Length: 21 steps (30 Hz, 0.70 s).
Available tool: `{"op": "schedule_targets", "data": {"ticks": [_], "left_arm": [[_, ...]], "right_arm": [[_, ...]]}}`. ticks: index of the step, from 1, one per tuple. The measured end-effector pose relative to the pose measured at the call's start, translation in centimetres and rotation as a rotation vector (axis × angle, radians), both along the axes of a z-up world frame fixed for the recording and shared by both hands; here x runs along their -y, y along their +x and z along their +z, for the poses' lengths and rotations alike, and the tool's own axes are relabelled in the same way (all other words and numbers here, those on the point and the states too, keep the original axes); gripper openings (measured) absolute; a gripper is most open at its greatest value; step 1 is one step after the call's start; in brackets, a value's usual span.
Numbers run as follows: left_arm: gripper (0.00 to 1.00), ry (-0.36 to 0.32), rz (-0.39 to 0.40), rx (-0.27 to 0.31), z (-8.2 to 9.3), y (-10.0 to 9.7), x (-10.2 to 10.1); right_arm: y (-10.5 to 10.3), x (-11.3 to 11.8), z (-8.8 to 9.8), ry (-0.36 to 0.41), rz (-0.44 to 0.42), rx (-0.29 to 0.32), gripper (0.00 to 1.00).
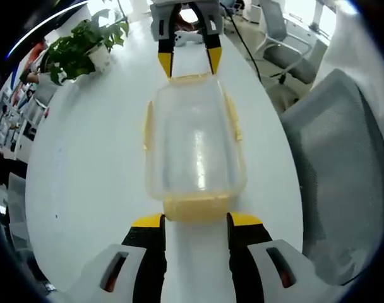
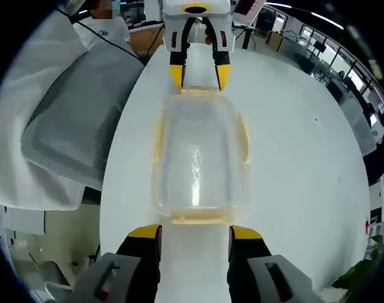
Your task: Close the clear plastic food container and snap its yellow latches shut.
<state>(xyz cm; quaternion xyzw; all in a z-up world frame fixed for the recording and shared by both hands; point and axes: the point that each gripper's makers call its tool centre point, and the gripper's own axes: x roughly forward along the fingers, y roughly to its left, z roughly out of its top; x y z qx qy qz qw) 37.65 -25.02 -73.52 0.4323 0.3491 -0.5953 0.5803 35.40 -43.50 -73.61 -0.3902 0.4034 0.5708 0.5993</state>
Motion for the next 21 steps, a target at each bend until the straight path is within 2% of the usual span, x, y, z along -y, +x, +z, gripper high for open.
{"op": "schedule_targets", "data": {"ticks": [2, 4, 7, 12, 16, 19, 21], "left_arm": [[0.34, -0.001, 0.007, -0.001, 0.2, 0.0, -0.3], [0.34, -0.008, 0.026, -0.005, 0.5, 0.1, -0.6], [0.35, -0.045, 0.061, -0.028, 1.1, -0.2, -0.5], [0.35, -0.088, 0.116, -0.046, 1.8, -0.2, 0.1], [0.40, -0.110, 0.162, -0.023, 2.0, 0.4, 0.4], [0.43, -0.125, 0.206, -0.006, 2.3, 0.8, 0.5], [0.43, -0.155, 0.244, -0.007, 2.7, 0.9, 0.8]], "right_arm": [[0.4, 0.1, 0.3, 0.014, -0.086, -0.002, 0.42], [0.4, -0.2, 0.9, 0.055, -0.133, -0.021, 0.42], [0.5, -0.1, 1.4, 0.064, -0.174, -0.023, 0.44], [0.8, -0.3, 1.9, 0.054, -0.209, 0.010, 0.45], [1.4, -0.8, 2.3, 0.073, -0.286, 0.031, 0.44], [1.3, -1.4, 2.8, 0.110, -0.376, -0.005, 0.41], [1.3, -1.7, 3.1, 0.122, -0.389, -0.013, 0.44]]}}
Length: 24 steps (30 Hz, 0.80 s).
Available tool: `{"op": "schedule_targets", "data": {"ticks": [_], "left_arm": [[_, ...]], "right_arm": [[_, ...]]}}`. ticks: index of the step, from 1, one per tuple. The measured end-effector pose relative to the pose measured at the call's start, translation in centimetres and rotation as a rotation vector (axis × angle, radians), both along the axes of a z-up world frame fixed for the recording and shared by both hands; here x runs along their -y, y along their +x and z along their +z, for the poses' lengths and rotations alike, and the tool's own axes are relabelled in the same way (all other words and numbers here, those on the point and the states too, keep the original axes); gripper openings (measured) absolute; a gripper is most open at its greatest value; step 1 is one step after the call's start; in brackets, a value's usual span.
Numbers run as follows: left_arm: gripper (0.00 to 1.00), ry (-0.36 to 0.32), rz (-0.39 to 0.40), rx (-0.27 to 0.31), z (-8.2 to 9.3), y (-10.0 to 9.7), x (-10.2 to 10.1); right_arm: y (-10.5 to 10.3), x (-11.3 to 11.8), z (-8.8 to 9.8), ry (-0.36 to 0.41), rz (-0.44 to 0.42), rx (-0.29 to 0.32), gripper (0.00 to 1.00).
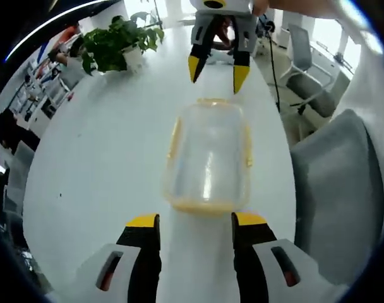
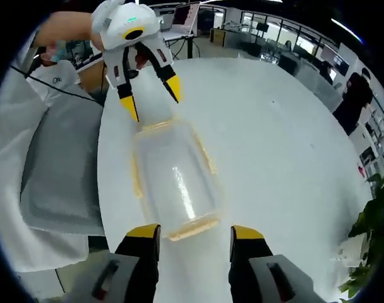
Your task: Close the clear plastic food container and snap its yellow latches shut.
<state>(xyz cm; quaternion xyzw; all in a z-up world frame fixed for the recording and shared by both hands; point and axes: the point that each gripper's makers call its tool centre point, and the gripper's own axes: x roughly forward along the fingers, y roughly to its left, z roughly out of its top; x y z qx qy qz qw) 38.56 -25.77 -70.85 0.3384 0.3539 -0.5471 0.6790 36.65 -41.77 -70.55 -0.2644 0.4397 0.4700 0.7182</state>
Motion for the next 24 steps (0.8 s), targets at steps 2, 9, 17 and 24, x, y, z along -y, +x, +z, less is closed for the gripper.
{"op": "schedule_targets", "data": {"ticks": [2, 9, 17, 24], "left_arm": [[0.44, -0.018, 0.037, -0.017, 0.1, -0.1, 0.1], [0.43, -0.061, 0.162, -0.100, -0.3, -0.4, -0.1], [0.44, -0.145, 0.330, -0.218, -1.0, -0.7, 0.5], [0.43, -0.167, 0.448, -0.303, -1.8, -0.9, 0.8]], "right_arm": [[0.1, -0.1, 0.1, -0.013, -0.004, 0.017, 0.43], [0.7, -0.6, 0.2, -0.003, -0.109, 0.018, 0.39], [0.8, -1.3, -0.8, 0.060, -0.281, -0.044, 0.47], [1.5, -0.6, -1.2, 0.075, -0.421, -0.055, 0.41]]}}
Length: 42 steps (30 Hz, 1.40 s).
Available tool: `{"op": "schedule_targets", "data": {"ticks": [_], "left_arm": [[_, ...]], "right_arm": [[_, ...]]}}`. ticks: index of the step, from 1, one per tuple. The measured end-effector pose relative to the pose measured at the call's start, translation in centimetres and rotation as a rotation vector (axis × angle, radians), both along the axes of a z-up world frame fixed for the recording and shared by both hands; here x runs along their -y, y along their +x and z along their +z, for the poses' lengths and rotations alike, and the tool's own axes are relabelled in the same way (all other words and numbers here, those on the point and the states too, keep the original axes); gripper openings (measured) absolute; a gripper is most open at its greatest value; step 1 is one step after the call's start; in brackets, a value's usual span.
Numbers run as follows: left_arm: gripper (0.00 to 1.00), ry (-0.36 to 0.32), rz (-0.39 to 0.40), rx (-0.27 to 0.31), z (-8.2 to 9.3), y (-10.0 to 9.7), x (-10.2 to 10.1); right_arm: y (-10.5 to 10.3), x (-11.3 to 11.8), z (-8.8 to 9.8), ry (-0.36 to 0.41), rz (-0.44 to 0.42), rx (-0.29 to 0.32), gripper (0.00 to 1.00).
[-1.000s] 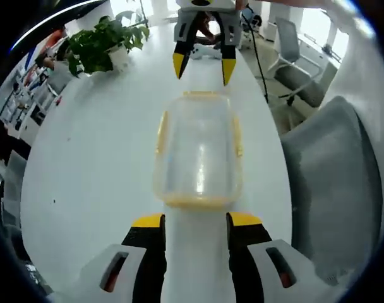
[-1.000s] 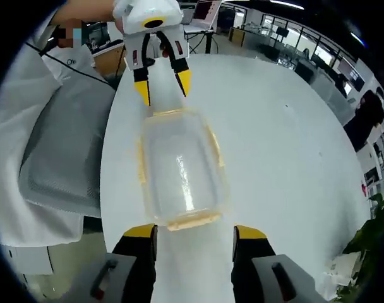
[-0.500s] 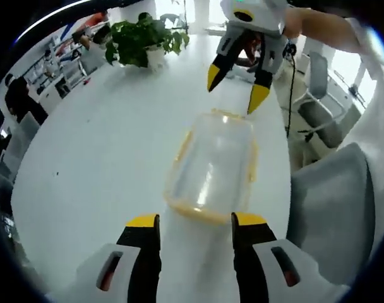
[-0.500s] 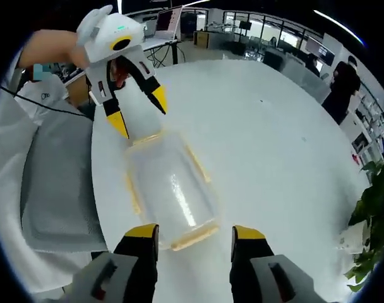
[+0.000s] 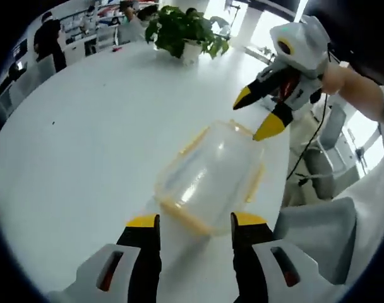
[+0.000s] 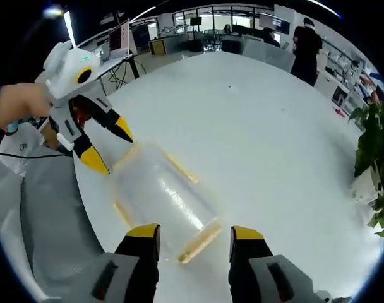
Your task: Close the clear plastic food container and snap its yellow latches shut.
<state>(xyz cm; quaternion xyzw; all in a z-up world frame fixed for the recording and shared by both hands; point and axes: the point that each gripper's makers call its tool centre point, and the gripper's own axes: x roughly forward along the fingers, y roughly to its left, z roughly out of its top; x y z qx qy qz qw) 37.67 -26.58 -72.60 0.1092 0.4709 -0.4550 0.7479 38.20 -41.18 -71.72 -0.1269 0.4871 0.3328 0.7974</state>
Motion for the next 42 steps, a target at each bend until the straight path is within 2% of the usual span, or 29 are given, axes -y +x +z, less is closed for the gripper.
{"op": "schedule_targets", "data": {"ticks": [2, 4, 6, 9, 10, 11, 12, 18, 20, 22, 23, 31, 42], "left_arm": [[0.42, -0.006, 0.046, -0.038, -0.3, -0.1, 0.0], [0.42, -0.022, 0.099, -0.072, -0.5, 0.0, 0.0], [0.40, -0.042, 0.135, -0.096, -0.6, 0.2, 0.1], [0.37, -0.048, 0.156, -0.095, -0.6, 0.5, 0.1], [0.36, -0.049, 0.164, -0.090, -0.5, 0.7, 0.1], [0.36, -0.049, 0.166, -0.088, -0.6, 0.8, 0.2], [0.35, -0.044, 0.173, -0.085, -0.6, 1.0, 0.1], [0.36, -0.024, 0.192, -0.112, -1.3, 0.8, 0.0], [0.38, -0.038, 0.204, -0.128, -1.4, 0.6, 0.2], [0.39, -0.057, 0.223, -0.158, -1.5, 0.3, 0.5], [0.38, -0.053, 0.220, -0.155, -1.6, 0.3, 0.4], [0.37, -0.062, 0.239, -0.178, -1.7, 0.3, 0.6], [0.35, -0.060, 0.250, -0.177, -1.7, 0.3, 0.9]], "right_arm": [[-0.3, -0.1, -0.4, 0.021, -0.042, -0.039, 0.41], [-0.1, -0.1, -0.8, 0.018, -0.034, -0.035, 0.42], [-0.3, 0.1, -1.5, 0.017, -0.062, -0.063, 0.42], [-0.7, 0.5, -2.2, 0.015, -0.094, -0.099, 0.40], [-0.7, 0.3, -2.3, 0.038, -0.102, -0.108, 0.40], [-0.6, 0.0, -2.1, 0.080, -0.149, -0.130, 0.40], [-0.6, 0.3, -2.3, 0.065, -0.137, -0.128, 0.40], [-0.7, 0.0, -2.2, 0.090, -0.168, -0.161, 0.38], [-0.9, -0.3, -2.2, 0.110, -0.170, -0.178, 0.36], [-1.0, -0.5, -2.4, 0.127, -0.184, -0.196, 0.39], [-1.2, -0.7, -2.4, 0.142, -0.187, -0.210, 0.39], [-1.3, -0.8, -2.6, 0.137, -0.185, -0.232, 0.38], [-1.4, -1.2, -2.8, 0.127, -0.221, -0.250, 0.39]]}}
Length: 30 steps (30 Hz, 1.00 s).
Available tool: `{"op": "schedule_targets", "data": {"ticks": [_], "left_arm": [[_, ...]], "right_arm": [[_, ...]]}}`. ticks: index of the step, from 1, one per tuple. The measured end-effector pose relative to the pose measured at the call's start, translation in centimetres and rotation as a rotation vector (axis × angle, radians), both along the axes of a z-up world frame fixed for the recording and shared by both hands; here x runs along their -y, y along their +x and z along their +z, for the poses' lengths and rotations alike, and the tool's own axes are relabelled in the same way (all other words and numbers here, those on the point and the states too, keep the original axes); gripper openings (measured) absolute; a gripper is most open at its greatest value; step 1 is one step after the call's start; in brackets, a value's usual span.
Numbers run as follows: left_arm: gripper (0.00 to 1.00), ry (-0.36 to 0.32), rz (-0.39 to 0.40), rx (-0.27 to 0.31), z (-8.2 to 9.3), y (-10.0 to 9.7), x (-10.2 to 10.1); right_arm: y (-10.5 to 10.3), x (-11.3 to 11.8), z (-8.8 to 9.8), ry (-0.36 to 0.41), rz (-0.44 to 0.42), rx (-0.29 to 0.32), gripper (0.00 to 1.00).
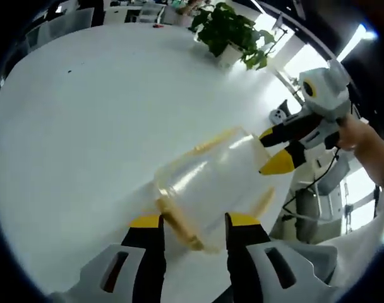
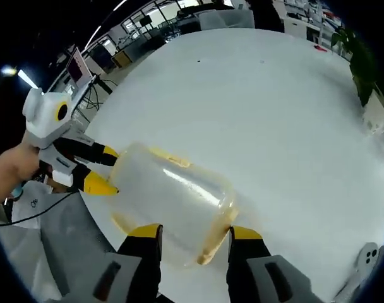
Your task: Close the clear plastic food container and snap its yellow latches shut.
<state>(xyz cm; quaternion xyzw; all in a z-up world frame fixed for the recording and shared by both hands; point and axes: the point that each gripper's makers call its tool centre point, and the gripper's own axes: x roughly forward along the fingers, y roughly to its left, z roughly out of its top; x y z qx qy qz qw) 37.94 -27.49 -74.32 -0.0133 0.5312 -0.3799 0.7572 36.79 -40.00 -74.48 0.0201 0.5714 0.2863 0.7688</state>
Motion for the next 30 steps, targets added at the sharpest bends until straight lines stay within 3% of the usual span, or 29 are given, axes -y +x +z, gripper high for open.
{"op": "schedule_targets", "data": {"ticks": [4, 5, 6, 7, 8, 30], "left_arm": [[0.34, 0.000, -0.001, -0.006, 0.02, -0.02, 0.16], [0.33, 0.002, 0.008, -0.019, -0.09, -0.08, 0.30], [0.31, -0.016, 0.004, -0.054, -0.11, -0.59, 0.53], [0.31, -0.004, 0.042, -0.042, -0.47, -0.06, 0.32], [0.30, 0.001, 0.025, -0.023, -0.59, -0.04, 0.32], [0.34, -0.022, 0.044, -0.022, -0.02, 0.21, 0.40]], "right_arm": [[-0.09, -0.28, -0.13, -0.011, -0.001, -0.013, 0.37], [-0.69, -0.63, -0.20, 0.006, -0.074, -0.075, 0.37], [-0.30, -0.46, -0.33, 0.012, -0.025, -0.041, 0.37], [-0.29, -0.37, -0.44, -0.003, -0.030, -0.032, 0.37], [-0.30, -0.36, -0.35, -0.001, -0.033, -0.023, 0.37], [-0.24, -0.25, -0.14, 0.033, -0.059, -0.031, 0.39]]}}
